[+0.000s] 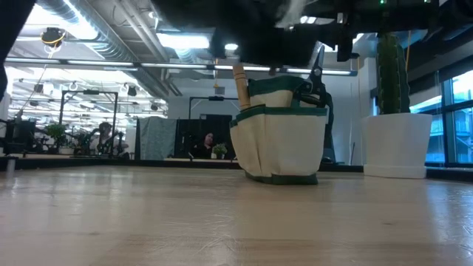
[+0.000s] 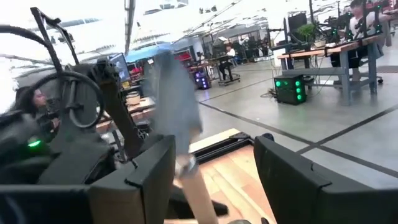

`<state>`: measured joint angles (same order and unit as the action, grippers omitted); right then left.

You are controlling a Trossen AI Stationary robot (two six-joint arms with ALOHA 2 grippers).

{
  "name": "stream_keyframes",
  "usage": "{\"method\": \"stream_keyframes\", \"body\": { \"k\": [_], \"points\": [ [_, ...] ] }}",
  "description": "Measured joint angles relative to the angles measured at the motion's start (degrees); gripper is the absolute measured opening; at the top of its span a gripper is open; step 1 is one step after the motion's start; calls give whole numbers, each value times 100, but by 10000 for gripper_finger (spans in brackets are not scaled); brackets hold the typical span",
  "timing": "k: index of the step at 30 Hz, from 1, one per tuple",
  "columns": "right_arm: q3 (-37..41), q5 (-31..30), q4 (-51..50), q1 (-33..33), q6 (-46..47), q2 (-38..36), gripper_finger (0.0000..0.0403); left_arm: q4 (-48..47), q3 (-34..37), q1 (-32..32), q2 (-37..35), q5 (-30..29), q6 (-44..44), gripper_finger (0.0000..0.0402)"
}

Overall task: Pick & Place Garden tools in Gardening bag
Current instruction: Put the brown trowel into the green gardening bag

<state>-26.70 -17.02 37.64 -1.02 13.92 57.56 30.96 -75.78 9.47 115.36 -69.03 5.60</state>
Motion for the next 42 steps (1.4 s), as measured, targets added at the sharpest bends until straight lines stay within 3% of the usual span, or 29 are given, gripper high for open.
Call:
{"method": "stream_keyframes", "body": {
  "k": [3,7,16,23,27,42],
  "points": [
    [0,20,-59,29,-88,-2,220,-244,-730,45,436,-534,721,63],
    [0,22,-88,96,-92,-2,220,-413,-1204,73,660,-658,1143,63],
    [-11,-377,-167,312,-637,-4,220,-426,-1178,223,545,-900,1204,63],
    [0,-829,-168,473,-770,2,220,-415,-1184,362,485,-1589,1452,63],
    [0,-701,10,578,-665,2,220,-439,-1184,372,482,-1966,1613,63],
    [-2,-525,395,1172,-806,-32,220,-669,-1180,351,342,-2110,1527,63]
  ]
}}
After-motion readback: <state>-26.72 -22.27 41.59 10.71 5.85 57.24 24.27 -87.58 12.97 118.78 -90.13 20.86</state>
